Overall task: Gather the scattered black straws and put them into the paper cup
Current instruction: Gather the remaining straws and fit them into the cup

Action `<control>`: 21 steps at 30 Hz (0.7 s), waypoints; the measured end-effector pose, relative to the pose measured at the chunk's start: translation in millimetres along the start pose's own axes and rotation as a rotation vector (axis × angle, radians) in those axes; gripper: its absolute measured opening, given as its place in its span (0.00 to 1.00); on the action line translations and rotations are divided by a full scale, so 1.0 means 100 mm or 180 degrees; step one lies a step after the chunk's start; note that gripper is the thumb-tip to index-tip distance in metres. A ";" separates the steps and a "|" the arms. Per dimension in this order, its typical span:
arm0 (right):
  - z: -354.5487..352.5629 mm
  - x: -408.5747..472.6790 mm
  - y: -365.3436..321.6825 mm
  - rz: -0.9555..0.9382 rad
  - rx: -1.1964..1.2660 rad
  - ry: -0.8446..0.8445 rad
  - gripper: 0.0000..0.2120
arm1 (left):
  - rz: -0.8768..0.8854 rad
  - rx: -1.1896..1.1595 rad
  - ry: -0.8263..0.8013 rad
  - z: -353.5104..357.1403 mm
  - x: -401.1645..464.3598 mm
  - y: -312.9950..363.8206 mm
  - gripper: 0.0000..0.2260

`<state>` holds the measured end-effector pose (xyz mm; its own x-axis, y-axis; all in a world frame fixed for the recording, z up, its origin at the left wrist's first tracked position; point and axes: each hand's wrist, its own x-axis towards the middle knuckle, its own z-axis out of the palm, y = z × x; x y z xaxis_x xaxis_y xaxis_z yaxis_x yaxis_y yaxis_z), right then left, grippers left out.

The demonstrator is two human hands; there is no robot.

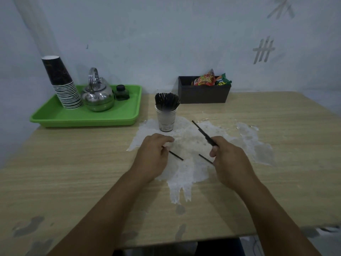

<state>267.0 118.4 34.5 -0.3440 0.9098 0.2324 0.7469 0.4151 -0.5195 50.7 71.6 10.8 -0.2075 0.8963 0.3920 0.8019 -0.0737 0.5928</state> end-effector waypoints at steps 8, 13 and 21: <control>-0.06 0.02 0.16 0.0453 0.0150 -0.0140 0.07 | 0.0349 0.0926 -0.0644 0.05 0.14 -0.01 0.05; -0.03 0.01 0.16 0.0488 -0.0305 -0.0138 0.10 | 0.0524 0.1208 -0.0755 0.10 0.15 -0.01 0.04; 0.13 0.01 0.15 0.0454 -0.0648 -0.0161 0.08 | -0.0163 -0.0052 -0.0219 0.07 0.11 0.08 0.04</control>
<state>270.9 125.6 16.5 -0.2511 0.9599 0.1244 0.8874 0.2796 -0.3666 58.9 84.2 14.9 -0.2084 0.9270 0.3119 0.7819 -0.0337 0.6225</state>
